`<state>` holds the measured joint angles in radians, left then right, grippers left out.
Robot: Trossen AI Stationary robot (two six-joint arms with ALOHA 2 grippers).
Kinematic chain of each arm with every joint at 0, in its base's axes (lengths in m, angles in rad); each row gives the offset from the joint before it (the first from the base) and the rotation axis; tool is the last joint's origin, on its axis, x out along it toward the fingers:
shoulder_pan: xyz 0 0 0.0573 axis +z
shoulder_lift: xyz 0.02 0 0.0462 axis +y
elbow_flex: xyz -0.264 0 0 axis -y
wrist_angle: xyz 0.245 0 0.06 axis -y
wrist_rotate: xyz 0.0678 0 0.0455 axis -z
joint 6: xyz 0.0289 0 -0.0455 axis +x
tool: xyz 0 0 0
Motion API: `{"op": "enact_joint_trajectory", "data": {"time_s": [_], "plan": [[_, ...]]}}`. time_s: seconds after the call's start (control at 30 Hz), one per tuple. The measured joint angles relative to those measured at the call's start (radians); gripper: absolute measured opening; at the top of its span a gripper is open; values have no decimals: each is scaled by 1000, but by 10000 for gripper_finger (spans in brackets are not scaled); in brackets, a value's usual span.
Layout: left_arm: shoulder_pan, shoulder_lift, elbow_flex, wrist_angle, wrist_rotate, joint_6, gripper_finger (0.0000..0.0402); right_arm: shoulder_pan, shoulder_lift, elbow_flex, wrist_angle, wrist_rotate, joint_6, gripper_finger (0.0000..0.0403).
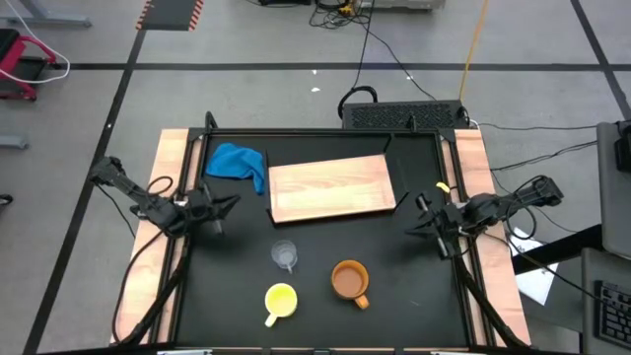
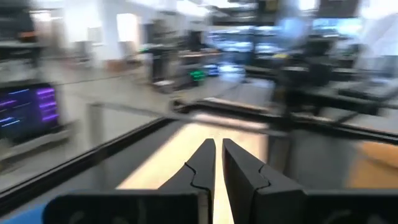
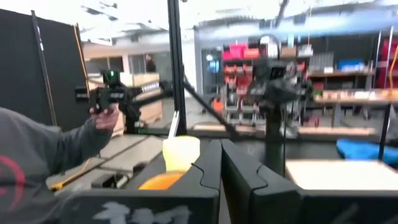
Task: Stack small to large cups/mugs on shelf
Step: Put the orange mug on the shelf
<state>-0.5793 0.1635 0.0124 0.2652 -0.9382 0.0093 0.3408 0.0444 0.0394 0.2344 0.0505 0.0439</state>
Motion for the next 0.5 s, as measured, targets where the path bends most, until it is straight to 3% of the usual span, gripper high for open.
{"op": "enact_joint_trajectory", "data": {"time_s": [0.1,0.3,0.5], "plan": [[0,0,0,32,69,0,6,0,45,23,21,0,-7,0],[0,0,0,43,112,4,9,1,248,148,22,0,20,0],[0,0,0,45,138,9,10,2,526,361,-139,-5,13,1]]}}
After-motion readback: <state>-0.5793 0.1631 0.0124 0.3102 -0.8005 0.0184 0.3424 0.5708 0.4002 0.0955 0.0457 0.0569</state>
